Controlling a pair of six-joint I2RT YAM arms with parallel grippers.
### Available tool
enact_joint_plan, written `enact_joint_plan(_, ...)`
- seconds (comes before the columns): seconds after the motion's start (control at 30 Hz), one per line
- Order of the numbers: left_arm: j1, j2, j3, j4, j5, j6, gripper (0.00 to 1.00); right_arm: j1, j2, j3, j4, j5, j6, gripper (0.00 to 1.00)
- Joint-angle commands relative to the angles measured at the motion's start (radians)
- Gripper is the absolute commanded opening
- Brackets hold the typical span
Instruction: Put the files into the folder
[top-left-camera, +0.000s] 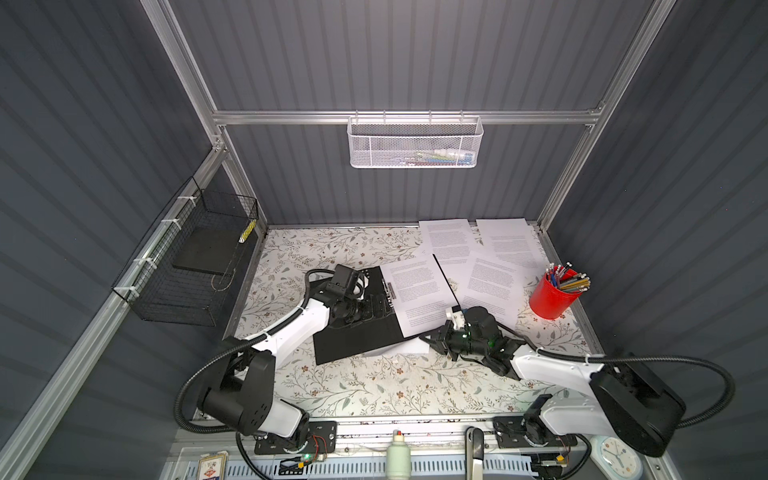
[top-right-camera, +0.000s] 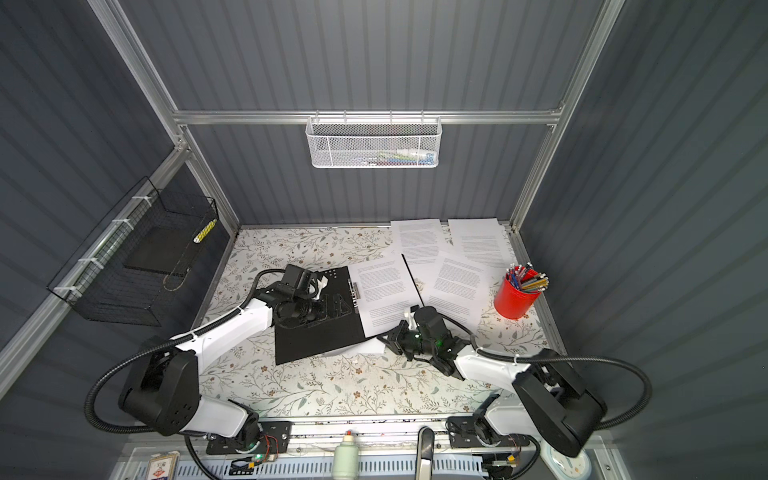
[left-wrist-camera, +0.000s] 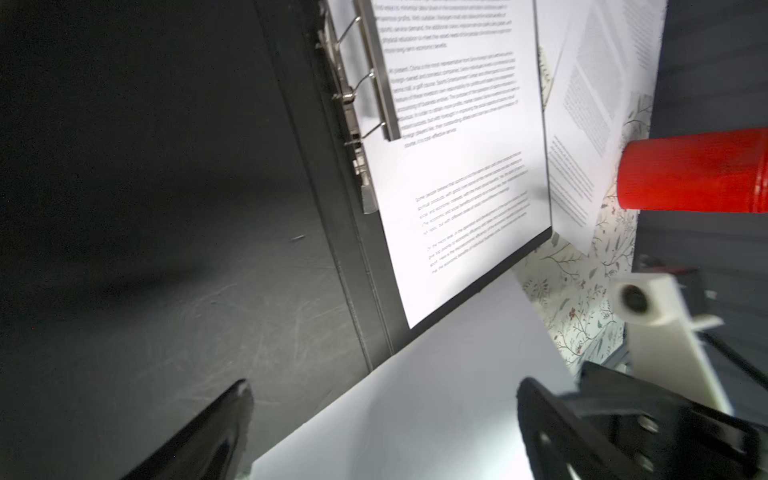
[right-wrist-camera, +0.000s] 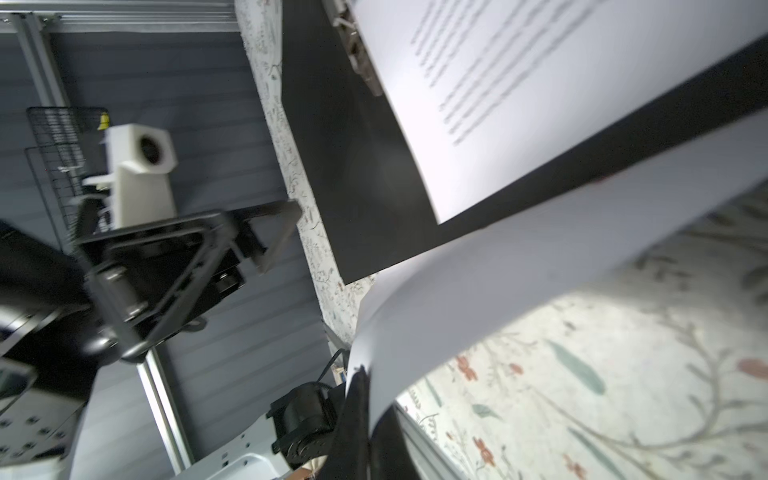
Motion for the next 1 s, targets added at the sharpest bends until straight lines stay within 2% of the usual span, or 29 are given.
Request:
enact_joint_plan(0.0, 0.006, 0.035, 0.02, -0.034, -0.045, 0.012, 1.0, 0.003, -0.082, 0.061, -0.24, 0.022, -0.084, 0.0)
enact_joint_plan(0.13, 0.022, 0.056, 0.036, -0.033, -0.047, 0.015, 1.0, 0.003, -0.177, 0.153, -0.382, 0.027, -0.153, 0.0)
enact_joint_plan(0.33, 0.048, 0.058, 0.051, -0.054, -0.066, 0.029, 1.0, -0.008, -0.203, 0.388, -0.599, 0.007, -0.302, 0.0)
enact_joint_plan(0.5, 0.069, 0.046, 0.026, -0.051, -0.069, 0.034, 1.0, -0.089, -0.192, 0.542, -0.721, -0.019, -0.424, 0.0)
enact_joint_plan(0.63, 0.081, 0.037, 0.013, -0.047, -0.065, 0.034, 1.0, -0.234, -0.115, 0.647, -0.754, -0.137, -0.491, 0.0)
enact_joint_plan(0.77, 0.084, 0.032, 0.013, -0.053, -0.062, 0.035, 1.0, -0.309, 0.001, 0.796, -0.89, -0.133, -0.632, 0.0)
enact_joint_plan(0.9, 0.091, 0.023, 0.011, -0.055, -0.066, 0.039, 1.0, -0.396, 0.105, 0.873, -0.908, -0.236, -0.709, 0.0)
enact_joint_plan(0.97, 0.095, 0.021, 0.011, -0.056, -0.067, 0.039, 1.0, -0.402, 0.176, 0.982, -1.001, -0.203, -0.774, 0.0)
